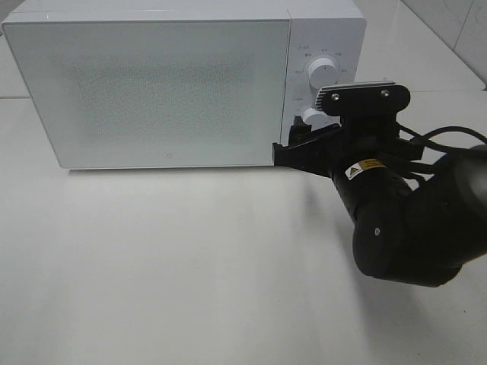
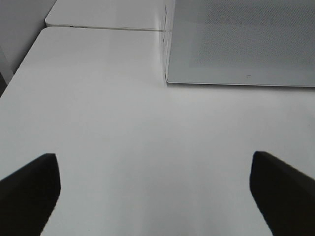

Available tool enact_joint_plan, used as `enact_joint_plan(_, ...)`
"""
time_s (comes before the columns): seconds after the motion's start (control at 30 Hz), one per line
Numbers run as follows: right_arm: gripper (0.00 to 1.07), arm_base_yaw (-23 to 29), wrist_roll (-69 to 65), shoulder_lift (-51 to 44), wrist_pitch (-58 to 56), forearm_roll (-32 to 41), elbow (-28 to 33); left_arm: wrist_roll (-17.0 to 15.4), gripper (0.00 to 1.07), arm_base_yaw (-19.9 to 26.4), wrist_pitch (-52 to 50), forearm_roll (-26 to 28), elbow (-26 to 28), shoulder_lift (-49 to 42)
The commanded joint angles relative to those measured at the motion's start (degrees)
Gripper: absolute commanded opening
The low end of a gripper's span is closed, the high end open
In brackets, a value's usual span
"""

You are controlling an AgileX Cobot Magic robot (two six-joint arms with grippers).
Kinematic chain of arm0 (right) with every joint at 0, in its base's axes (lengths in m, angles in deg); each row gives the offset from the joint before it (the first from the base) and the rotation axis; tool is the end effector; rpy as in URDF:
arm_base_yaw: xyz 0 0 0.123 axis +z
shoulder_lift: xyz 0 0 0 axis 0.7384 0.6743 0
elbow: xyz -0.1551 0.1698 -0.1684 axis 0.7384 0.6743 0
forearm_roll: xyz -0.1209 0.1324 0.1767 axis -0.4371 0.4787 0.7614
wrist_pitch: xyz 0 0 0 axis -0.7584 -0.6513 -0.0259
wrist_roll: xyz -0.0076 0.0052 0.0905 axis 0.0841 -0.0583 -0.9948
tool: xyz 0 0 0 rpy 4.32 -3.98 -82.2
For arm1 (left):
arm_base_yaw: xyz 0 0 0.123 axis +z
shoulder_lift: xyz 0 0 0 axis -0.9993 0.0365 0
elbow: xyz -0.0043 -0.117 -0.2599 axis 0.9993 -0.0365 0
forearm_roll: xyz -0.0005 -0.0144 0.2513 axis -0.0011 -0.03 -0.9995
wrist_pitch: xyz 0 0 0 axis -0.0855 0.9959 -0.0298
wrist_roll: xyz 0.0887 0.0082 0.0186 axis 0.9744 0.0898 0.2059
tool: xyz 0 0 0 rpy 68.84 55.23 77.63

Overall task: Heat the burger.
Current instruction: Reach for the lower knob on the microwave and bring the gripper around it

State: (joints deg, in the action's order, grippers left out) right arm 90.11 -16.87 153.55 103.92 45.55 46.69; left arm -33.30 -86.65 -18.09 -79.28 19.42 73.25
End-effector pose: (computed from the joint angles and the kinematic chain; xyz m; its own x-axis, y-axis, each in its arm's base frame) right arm 0.2659 0.1646 0.1393 -0.0967 -0.0395 -0.9945 -0.0460 0.9983 -0.0351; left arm -0.0061 -0.0052 0.2812 -0.4277 -0.0183 -0.9037 0.0250 0.9992 -0.0320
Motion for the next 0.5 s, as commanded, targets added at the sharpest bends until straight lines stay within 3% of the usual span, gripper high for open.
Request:
enact_joint_plan(0.03,0.76,-0.2,0.7,1.9,4.1,-0.2,-2.5,-0.1,1.00,0.1,-0.4,0.6,-0.3,-1.3)
enact_joint_plan(0.5,0.76,-2.5,0.7,6.9,2.2,-1.2,-8.8,-0.2,1.00,0.1,-0.4,0.6,-0.3,-1.2)
